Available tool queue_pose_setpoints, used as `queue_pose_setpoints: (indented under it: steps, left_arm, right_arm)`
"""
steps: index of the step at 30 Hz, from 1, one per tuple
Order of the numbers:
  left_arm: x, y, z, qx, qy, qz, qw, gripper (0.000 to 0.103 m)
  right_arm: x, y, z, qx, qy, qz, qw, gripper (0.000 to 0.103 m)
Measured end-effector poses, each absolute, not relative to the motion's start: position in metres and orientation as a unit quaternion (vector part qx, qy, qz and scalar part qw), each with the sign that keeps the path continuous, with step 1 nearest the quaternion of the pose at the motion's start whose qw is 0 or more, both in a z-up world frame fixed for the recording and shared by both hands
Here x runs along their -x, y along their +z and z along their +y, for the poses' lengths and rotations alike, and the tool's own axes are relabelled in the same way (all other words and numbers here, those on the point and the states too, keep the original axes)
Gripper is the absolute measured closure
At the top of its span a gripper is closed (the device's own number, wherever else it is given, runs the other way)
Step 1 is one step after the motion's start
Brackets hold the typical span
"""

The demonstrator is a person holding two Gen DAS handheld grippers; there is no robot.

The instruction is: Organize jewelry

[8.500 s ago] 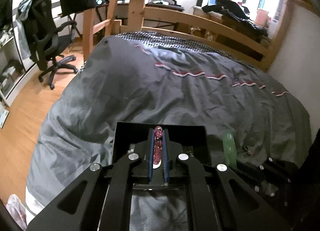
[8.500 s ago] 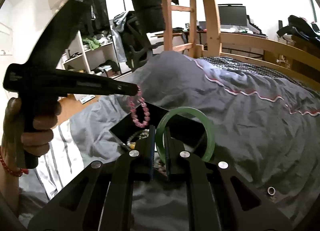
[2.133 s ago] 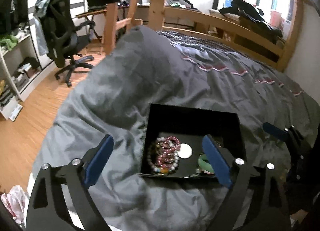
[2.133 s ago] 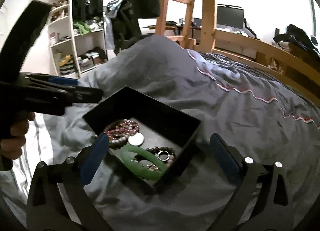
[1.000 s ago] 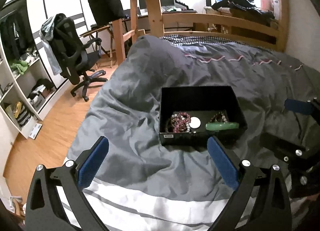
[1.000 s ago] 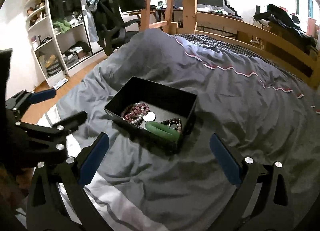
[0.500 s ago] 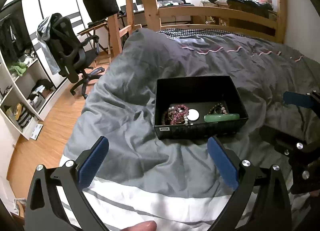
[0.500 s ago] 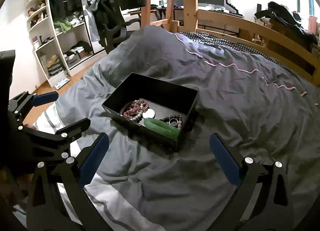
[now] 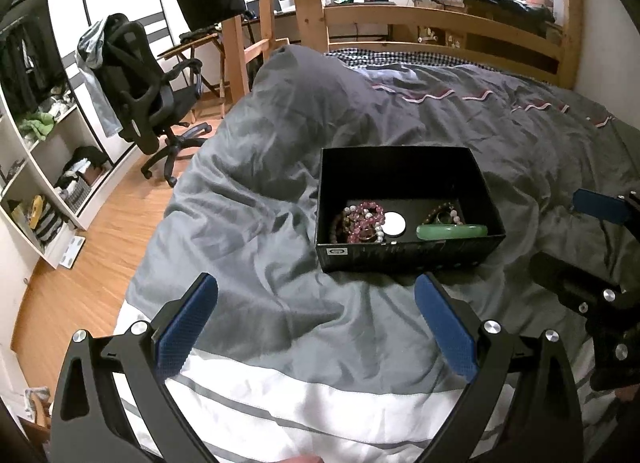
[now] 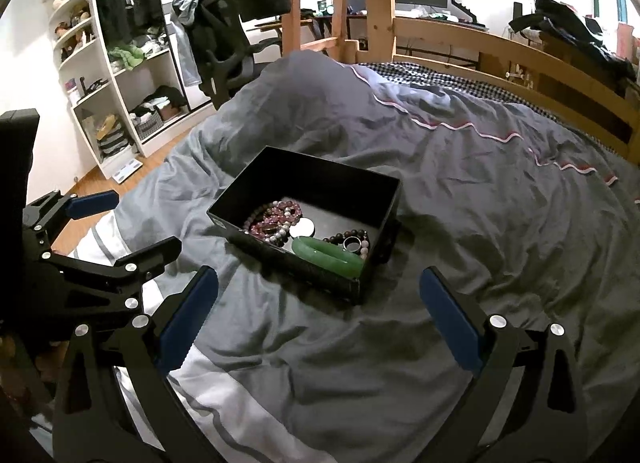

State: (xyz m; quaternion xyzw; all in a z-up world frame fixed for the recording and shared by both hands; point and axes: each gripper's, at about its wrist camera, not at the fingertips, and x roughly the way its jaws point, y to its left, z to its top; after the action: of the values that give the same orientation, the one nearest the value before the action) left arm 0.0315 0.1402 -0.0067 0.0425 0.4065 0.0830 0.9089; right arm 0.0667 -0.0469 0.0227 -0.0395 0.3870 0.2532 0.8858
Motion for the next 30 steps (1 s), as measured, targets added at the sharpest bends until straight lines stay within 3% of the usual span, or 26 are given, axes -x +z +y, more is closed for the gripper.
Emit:
queue_pose_setpoints:
  steps: [30]
  left_arm:
    - [-0.0294, -0.0102, 0.1350, -0.053, 0.075, 0.412, 0.906, 0.006]
  right_arm:
    - [-0.0699, 0.0145, -0.0477, 0.036, 0.249, 0.394, 0.884, 0.004]
